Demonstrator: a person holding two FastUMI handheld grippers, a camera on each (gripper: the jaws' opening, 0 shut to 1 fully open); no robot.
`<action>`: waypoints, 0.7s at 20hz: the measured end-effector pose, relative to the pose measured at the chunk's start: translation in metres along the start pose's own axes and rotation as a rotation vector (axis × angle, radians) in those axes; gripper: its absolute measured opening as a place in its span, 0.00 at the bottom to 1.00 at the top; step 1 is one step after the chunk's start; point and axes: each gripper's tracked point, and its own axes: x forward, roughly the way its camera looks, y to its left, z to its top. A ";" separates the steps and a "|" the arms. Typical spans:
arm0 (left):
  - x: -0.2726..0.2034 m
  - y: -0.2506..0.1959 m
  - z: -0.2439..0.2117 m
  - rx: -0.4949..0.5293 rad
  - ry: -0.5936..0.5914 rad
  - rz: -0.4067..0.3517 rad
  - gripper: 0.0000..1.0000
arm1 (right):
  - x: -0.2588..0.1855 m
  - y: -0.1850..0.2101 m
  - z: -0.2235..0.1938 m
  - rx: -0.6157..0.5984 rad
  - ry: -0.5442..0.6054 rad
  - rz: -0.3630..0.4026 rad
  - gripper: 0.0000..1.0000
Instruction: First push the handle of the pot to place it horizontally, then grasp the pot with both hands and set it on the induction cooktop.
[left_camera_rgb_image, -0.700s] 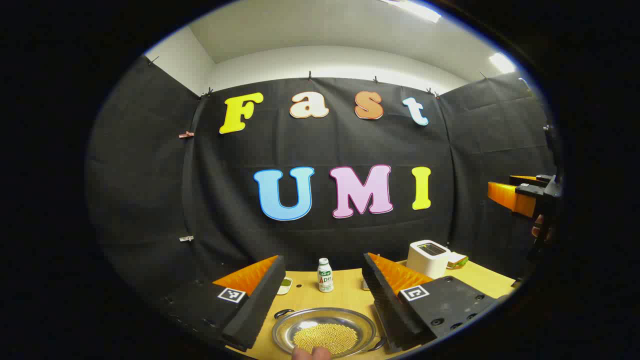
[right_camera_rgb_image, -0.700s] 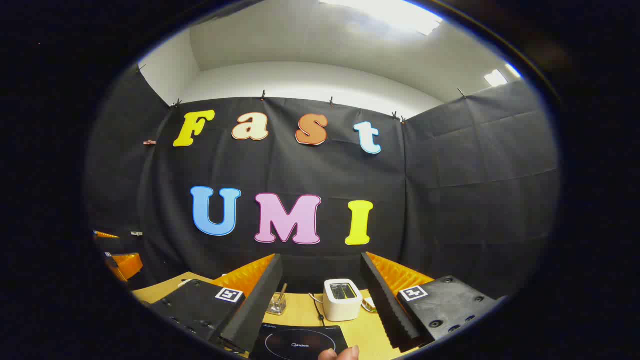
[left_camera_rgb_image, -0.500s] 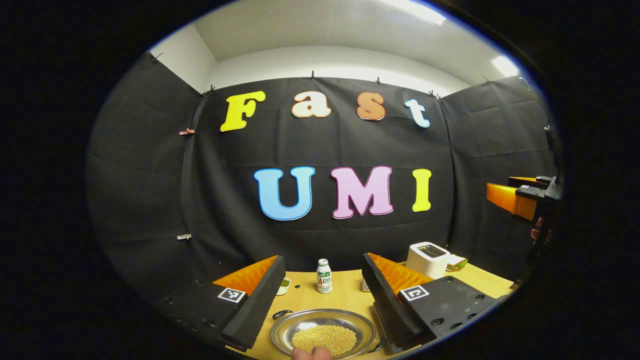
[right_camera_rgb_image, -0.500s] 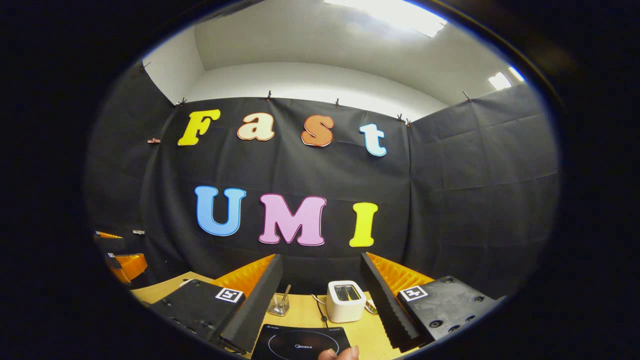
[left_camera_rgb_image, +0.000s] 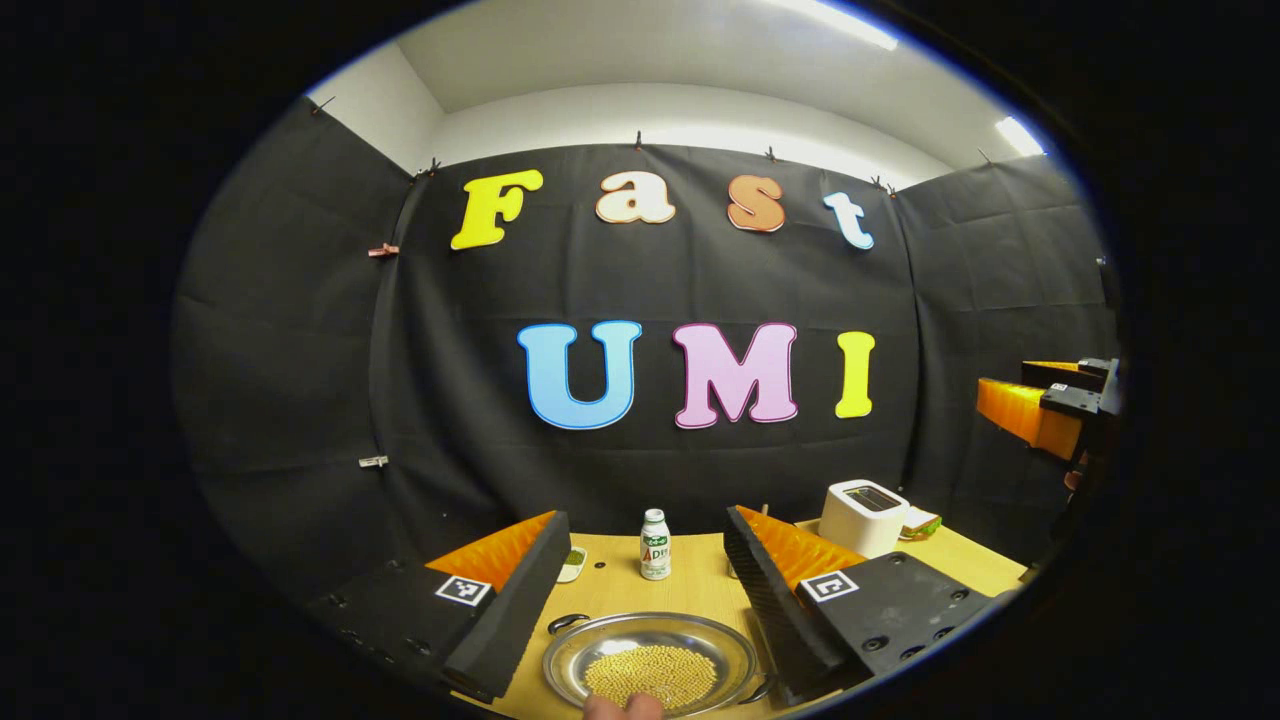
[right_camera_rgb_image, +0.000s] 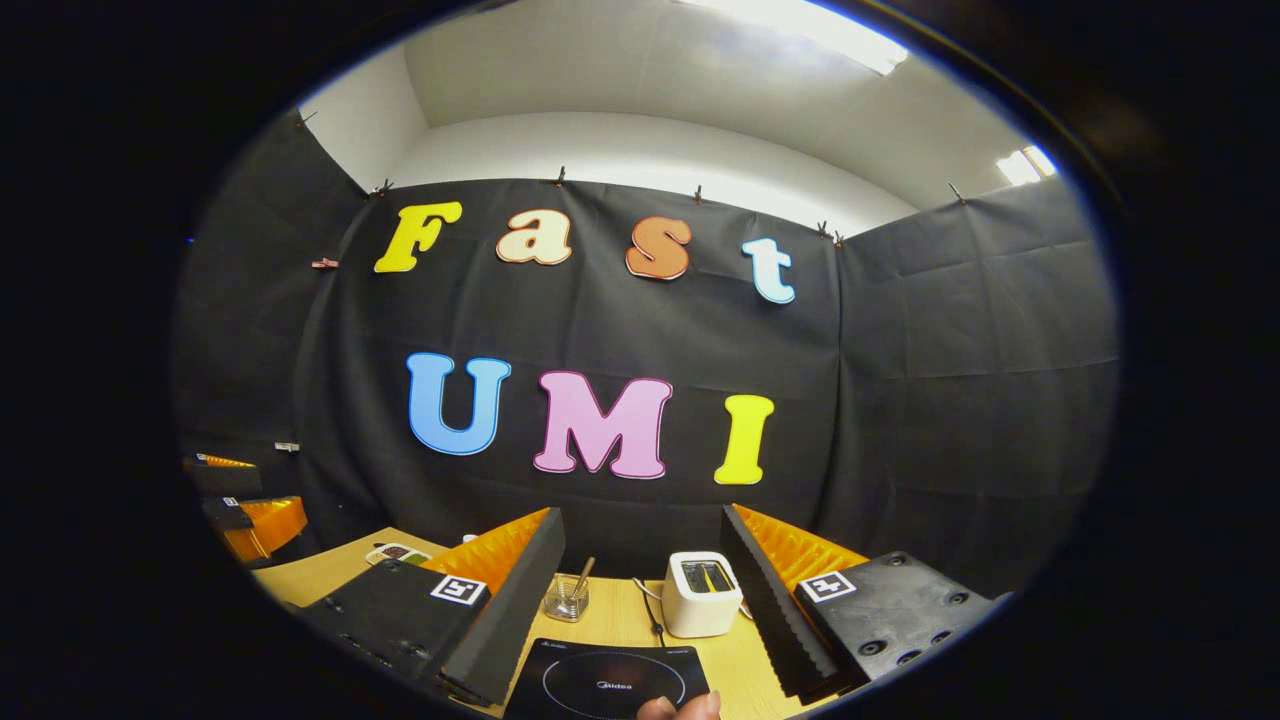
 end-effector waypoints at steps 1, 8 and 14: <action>0.000 0.002 0.000 0.002 0.000 0.003 0.96 | 0.001 -0.001 -0.001 0.003 0.004 -0.002 0.99; -0.002 -0.003 0.004 0.023 -0.020 -0.012 0.96 | -0.001 -0.002 -0.001 -0.013 -0.001 -0.002 0.97; -0.009 -0.021 -0.006 0.019 0.037 -0.116 0.06 | -0.006 -0.002 -0.002 -0.042 -0.010 -0.002 0.97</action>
